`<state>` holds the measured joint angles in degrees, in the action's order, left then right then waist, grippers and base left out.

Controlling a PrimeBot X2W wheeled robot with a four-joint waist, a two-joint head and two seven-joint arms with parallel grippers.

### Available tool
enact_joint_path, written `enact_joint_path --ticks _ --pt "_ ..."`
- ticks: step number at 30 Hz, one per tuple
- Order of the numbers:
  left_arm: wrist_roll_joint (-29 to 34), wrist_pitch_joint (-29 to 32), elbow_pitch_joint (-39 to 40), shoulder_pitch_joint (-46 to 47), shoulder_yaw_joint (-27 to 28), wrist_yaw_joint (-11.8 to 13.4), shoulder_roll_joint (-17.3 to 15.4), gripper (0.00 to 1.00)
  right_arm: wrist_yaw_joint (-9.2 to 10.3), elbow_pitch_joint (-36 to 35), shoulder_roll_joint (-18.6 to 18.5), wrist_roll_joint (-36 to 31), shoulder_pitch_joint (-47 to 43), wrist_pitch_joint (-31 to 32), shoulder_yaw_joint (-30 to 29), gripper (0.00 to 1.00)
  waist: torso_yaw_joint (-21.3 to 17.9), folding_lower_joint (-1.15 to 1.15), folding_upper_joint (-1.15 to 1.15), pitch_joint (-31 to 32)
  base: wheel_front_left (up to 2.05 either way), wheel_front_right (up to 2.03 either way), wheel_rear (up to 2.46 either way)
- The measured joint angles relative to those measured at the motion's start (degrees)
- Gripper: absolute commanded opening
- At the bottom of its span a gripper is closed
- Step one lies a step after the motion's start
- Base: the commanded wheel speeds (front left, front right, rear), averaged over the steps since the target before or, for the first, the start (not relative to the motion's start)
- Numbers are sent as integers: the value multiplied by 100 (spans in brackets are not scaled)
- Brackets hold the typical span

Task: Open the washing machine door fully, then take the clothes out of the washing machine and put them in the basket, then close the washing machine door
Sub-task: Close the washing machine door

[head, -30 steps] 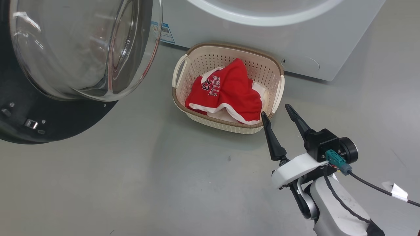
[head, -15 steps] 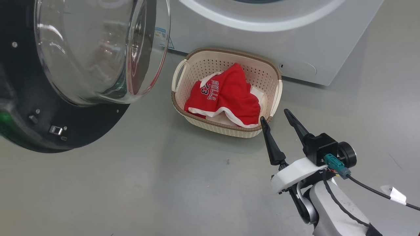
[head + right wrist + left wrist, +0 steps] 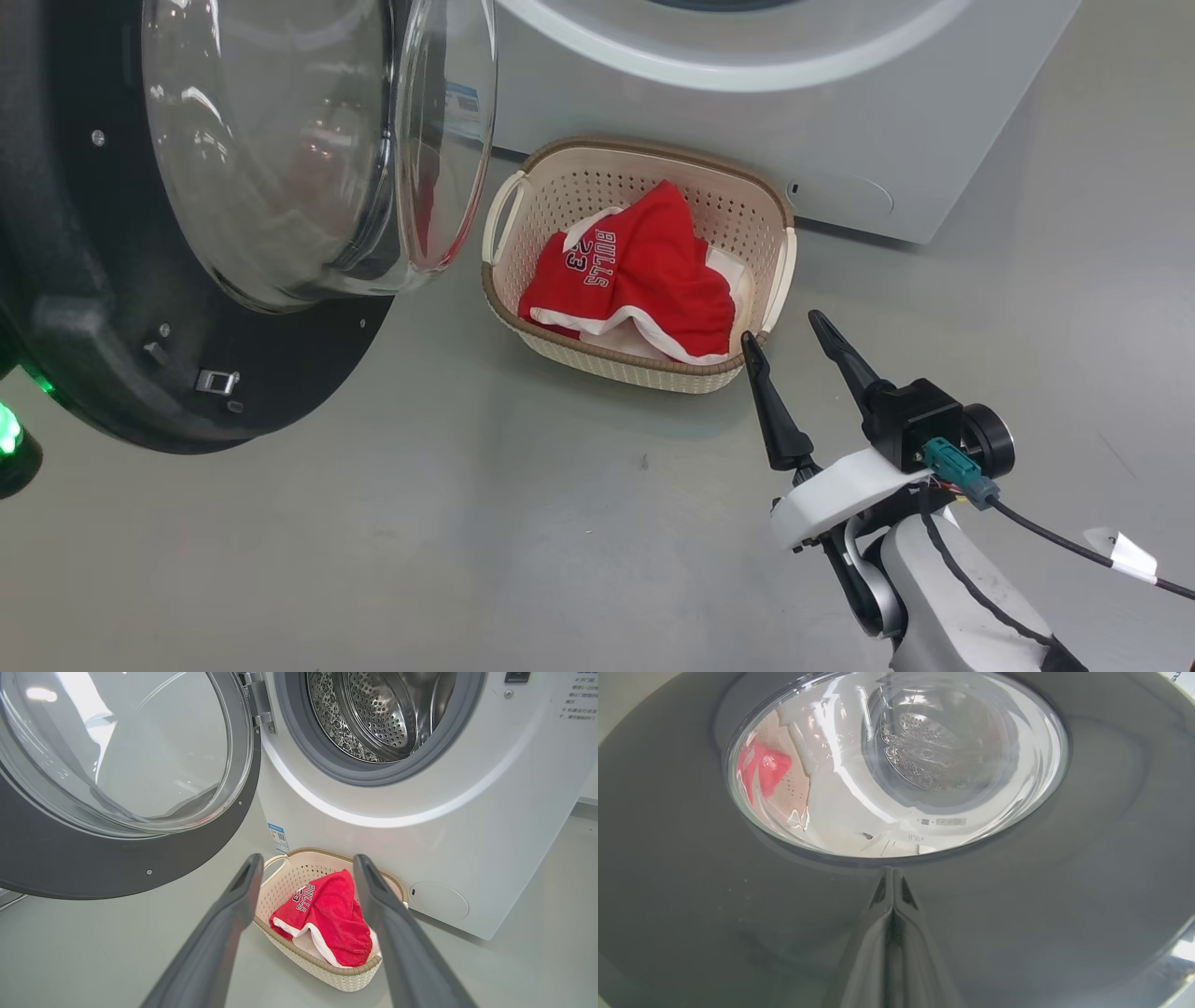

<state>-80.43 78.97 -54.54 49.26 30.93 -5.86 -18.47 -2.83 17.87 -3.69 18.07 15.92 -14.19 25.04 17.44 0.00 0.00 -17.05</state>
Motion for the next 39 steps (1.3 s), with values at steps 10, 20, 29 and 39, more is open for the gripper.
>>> enact_joint_path --ticks 10,20,29,39 --pt "-377 478 352 -184 119 -47 397 0 2 -16 2 1 0 0 -45 100 -42 0 0 0 0 0 0" --pt "-586 668 789 -449 168 -52 868 0 55 -42 7 12 -19 0 -118 100 -79 0 0 53 0 0 0" --pt "-732 727 1296 -736 147 -57 1335 0 97 -73 9 54 -120 0 -171 100 -142 0 0 138 0 0 0" --pt "-789 704 1791 -1163 160 -57 1594 0 100 -121 13 75 -157 0 -138 100 -262 0 0 189 0 0 0"
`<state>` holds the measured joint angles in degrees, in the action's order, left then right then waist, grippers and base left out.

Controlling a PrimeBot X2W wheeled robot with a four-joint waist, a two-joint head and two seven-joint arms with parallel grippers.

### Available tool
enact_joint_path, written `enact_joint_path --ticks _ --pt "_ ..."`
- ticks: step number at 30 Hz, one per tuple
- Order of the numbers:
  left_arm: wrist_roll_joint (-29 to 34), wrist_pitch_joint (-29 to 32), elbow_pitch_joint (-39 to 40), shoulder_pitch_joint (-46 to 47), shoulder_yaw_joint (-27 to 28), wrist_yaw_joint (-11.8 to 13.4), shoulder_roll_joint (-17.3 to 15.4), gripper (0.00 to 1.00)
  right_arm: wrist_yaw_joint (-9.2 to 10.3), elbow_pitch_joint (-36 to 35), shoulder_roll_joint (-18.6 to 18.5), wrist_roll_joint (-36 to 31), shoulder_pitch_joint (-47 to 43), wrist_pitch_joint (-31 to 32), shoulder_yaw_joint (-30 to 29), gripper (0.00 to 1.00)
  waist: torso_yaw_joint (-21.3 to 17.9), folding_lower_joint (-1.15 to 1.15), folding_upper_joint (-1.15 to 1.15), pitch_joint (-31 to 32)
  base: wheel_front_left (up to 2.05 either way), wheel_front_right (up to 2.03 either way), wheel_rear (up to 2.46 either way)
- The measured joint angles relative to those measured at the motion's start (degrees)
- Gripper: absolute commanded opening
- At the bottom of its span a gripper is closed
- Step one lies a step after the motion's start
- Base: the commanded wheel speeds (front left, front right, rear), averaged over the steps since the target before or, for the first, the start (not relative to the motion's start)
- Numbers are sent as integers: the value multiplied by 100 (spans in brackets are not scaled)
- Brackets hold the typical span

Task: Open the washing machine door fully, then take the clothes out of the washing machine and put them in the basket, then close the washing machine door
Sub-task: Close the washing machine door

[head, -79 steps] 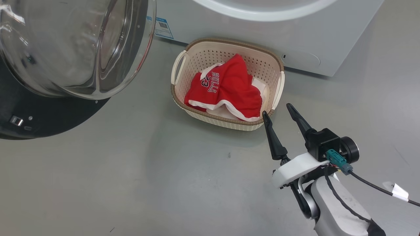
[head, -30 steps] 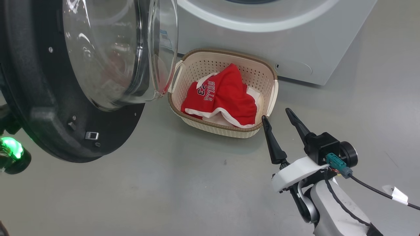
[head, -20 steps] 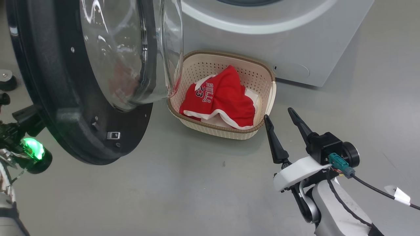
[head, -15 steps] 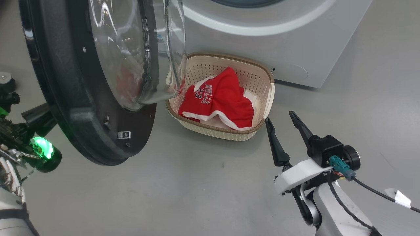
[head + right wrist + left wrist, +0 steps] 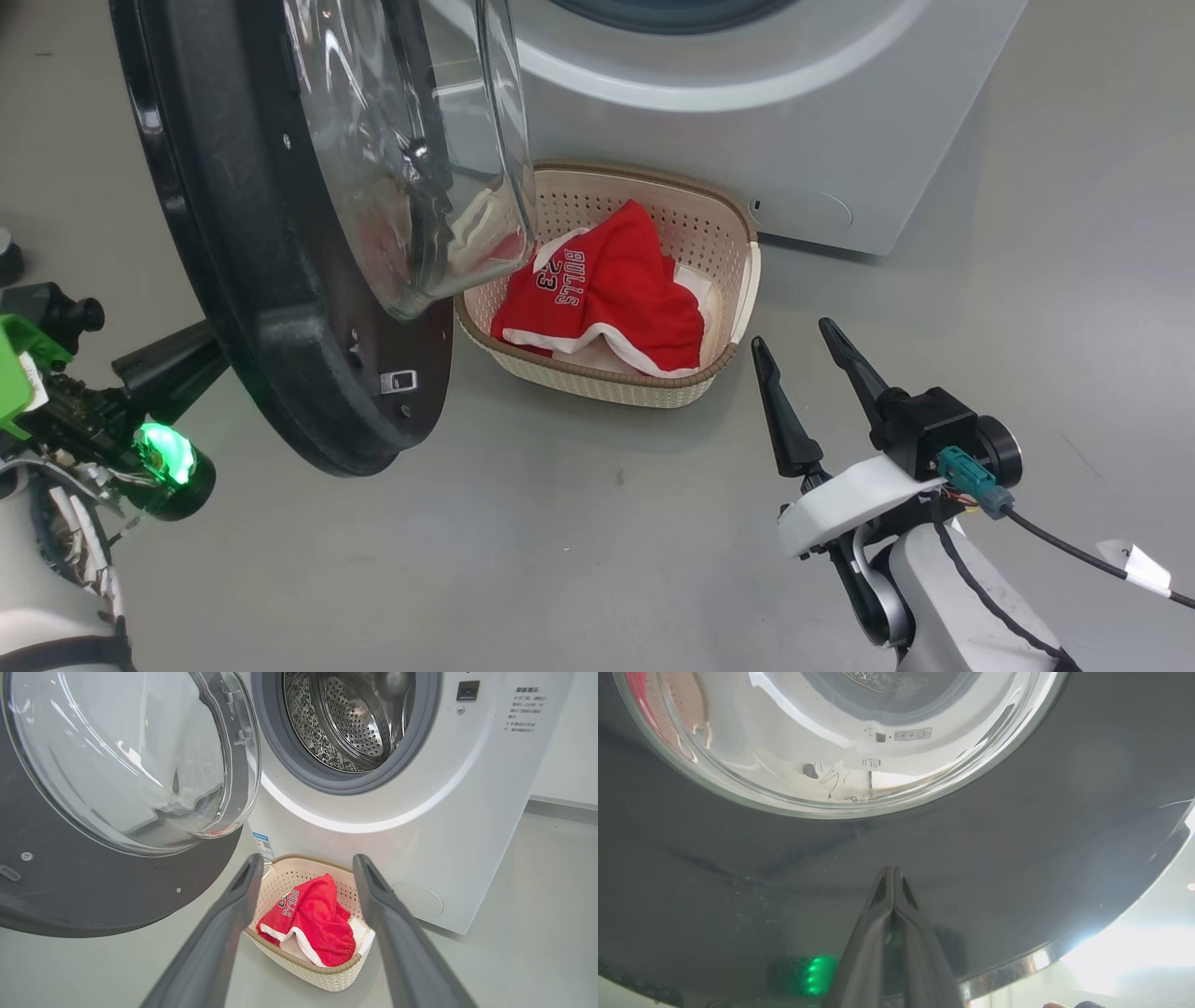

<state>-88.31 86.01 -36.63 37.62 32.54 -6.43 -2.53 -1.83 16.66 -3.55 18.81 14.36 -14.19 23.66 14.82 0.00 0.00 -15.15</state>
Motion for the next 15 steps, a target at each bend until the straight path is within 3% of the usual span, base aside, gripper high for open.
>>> enact_joint_path --ticks 7,15 --pt "230 -350 468 -265 -20 -29 -3 0 24 -24 1 33 -77 0 -4 100 -46 0 0 -1 0 0 0" --pt "887 -1243 1317 -650 82 -46 -20 0 42 -59 2 43 -79 0 -9 100 -41 0 0 4 0 0 0"
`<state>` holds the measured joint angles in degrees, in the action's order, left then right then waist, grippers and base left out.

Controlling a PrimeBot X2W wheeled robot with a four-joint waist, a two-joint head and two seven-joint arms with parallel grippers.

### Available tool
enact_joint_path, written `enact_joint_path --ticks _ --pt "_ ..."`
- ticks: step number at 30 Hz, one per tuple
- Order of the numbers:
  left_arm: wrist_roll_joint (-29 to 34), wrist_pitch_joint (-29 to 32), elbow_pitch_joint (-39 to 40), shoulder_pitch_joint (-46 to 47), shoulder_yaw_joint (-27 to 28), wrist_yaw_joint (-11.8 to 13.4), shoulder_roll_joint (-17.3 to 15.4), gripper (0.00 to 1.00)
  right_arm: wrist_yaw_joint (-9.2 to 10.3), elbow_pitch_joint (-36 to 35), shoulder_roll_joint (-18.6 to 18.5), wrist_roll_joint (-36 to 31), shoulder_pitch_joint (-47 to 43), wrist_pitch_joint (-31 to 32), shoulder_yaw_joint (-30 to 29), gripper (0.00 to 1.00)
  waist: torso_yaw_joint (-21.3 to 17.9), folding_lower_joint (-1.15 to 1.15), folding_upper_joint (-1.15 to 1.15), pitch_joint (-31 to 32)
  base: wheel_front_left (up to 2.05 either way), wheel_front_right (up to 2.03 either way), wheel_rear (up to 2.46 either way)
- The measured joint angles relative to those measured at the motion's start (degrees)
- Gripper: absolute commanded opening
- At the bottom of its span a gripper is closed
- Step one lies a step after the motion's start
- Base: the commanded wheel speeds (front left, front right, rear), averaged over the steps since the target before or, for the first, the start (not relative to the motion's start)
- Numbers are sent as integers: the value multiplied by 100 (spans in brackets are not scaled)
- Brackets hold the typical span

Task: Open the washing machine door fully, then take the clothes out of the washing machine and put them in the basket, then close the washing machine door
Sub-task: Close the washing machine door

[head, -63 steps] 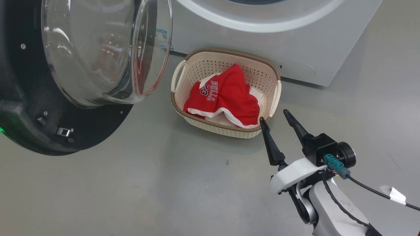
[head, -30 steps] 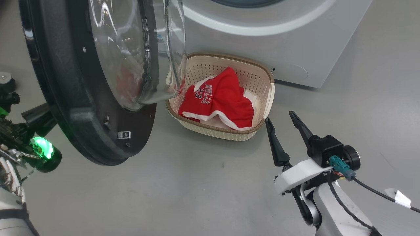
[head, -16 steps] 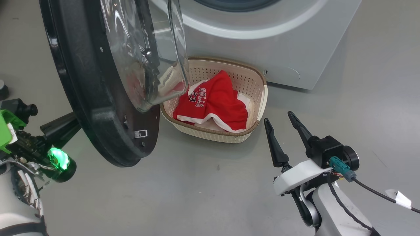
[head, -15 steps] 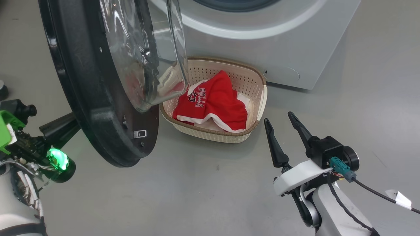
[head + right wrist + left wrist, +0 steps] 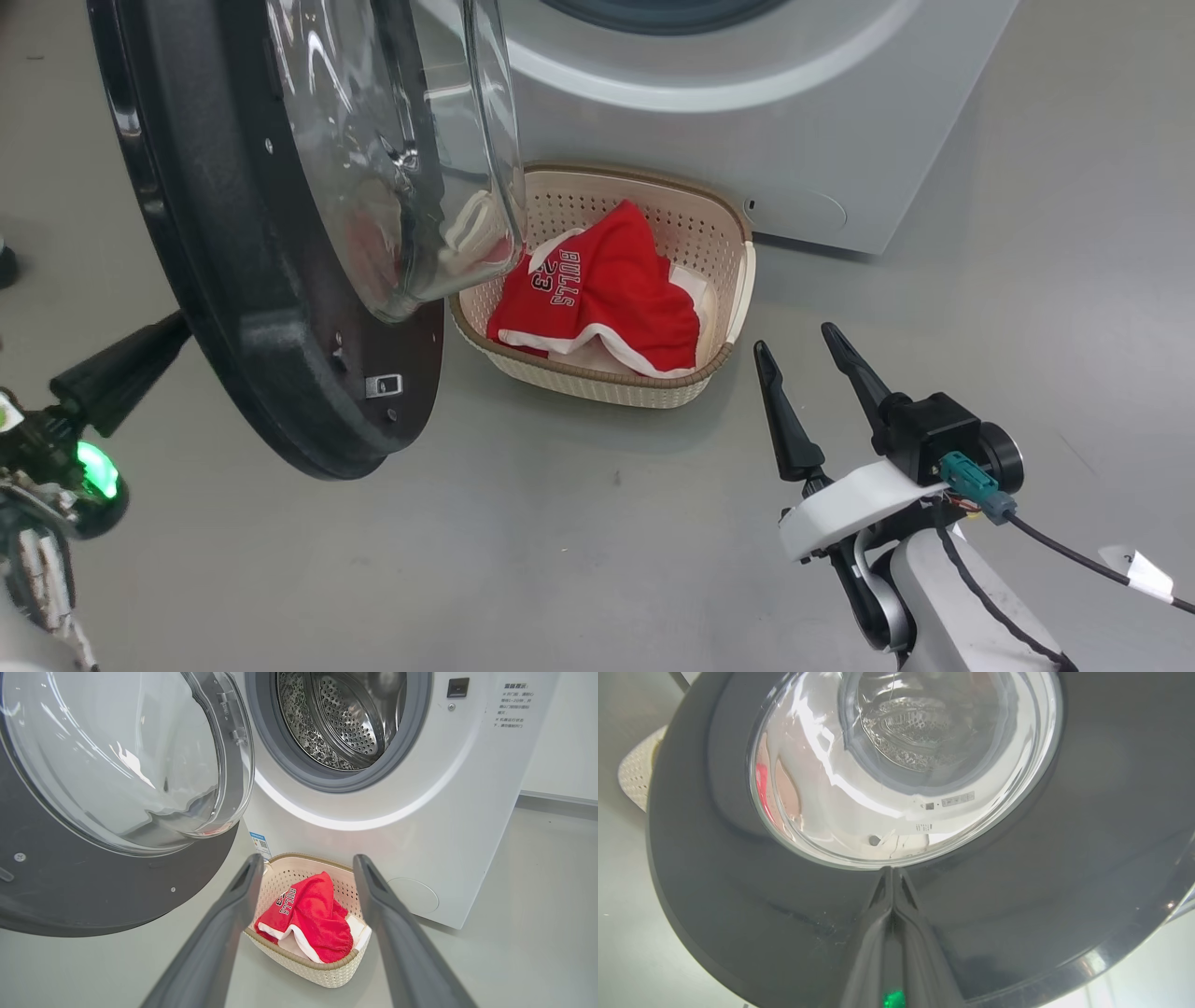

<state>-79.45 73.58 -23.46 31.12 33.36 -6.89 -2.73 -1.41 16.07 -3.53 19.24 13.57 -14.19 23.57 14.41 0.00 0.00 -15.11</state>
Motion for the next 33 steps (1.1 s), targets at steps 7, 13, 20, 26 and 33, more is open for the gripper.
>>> enact_joint_path --ticks 7,13,20,26,33 --pt "670 -904 1485 -265 -131 -2 -205 0 0 -10 1 49 0 -1 0 100 30 0 0 -18 0 0 0" --pt "1425 -1715 2330 -832 -545 -2 -280 0 0 -9 0 49 0 -1 4 100 69 0 0 -20 0 0 0" --pt "2157 -2795 2858 -1392 -1048 -2 -512 0 -2 -2 0 48 0 -1 22 100 102 0 0 -6 0 0 0" --pt "2824 -3899 3112 -2002 -1780 -2 -712 0 -14 12 0 49 0 -1 88 100 117 0 0 19 0 0 0" --pt "3228 -5154 3031 -2406 -2285 -3 -829 0 -23 38 1 49 -1 -1 88 100 109 0 0 65 0 0 0"
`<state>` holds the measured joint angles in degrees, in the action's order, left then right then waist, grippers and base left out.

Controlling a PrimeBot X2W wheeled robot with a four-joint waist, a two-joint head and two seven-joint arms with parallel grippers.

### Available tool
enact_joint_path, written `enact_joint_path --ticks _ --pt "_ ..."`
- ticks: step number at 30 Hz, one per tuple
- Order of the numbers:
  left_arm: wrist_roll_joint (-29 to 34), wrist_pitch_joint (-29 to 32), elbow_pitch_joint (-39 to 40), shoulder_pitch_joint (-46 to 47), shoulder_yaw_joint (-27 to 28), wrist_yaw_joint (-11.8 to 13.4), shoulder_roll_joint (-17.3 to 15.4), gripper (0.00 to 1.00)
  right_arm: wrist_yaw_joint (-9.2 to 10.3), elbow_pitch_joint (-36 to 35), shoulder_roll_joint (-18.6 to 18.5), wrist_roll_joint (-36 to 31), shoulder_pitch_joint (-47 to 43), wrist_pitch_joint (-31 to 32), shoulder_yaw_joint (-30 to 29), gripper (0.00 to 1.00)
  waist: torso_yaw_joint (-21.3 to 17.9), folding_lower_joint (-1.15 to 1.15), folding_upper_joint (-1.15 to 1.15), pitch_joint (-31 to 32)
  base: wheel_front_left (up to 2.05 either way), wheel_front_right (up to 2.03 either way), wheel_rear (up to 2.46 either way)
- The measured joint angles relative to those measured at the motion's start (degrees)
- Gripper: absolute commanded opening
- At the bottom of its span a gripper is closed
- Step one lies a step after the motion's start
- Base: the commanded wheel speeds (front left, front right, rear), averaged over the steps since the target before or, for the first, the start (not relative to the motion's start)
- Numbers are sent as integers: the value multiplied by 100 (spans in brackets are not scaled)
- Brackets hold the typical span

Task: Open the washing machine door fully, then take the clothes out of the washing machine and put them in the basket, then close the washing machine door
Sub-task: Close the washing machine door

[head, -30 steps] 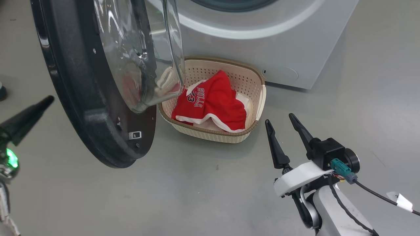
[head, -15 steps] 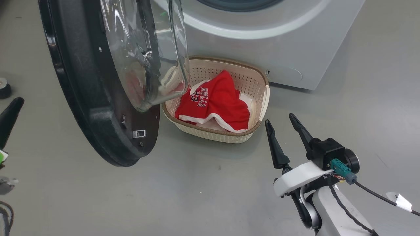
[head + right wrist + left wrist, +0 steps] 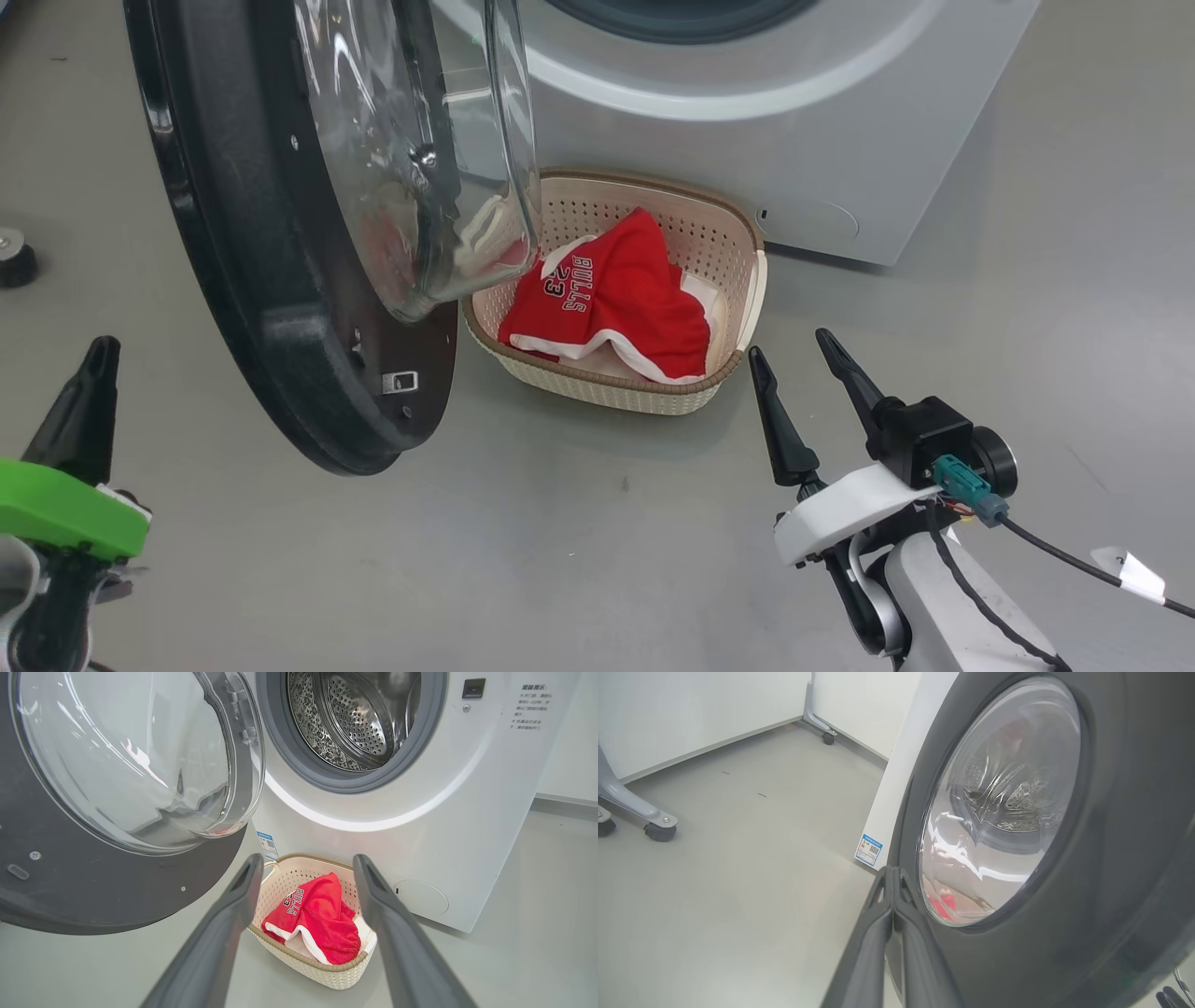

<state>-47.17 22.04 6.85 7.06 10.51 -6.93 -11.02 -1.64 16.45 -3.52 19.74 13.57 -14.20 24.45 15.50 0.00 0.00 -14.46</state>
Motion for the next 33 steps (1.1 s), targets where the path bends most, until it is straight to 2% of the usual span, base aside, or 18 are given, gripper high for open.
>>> enact_joint_path --ticks 12,13,14,15,24,33 --pt "499 -1712 -398 -300 -608 0 -285 0 -4 5 -1 51 -3 0 27 100 -37 0 0 49 0 0 0" --pt "566 -1838 -447 -306 -644 0 -303 12 -4 4 -1 52 -3 0 26 100 -39 0 0 48 0 0 0" --pt "614 -1961 -494 -319 -665 0 -314 45 -4 3 -1 52 -3 0 25 100 -41 0 0 47 0 0 0" --pt "647 -2087 -536 -338 -684 0 -323 98 -4 1 -1 59 -3 0 24 100 -43 0 0 46 0 0 0" --pt "910 -2916 -1017 -388 -936 -1 -503 100 2 -30 -1 85 -3 0 13 100 -60 0 0 24 0 0 0" --pt "993 -3446 -1415 -387 -1313 -1 -657 100 3 -32 -1 93 -3 0 12 100 -78 0 0 32 0 0 0"
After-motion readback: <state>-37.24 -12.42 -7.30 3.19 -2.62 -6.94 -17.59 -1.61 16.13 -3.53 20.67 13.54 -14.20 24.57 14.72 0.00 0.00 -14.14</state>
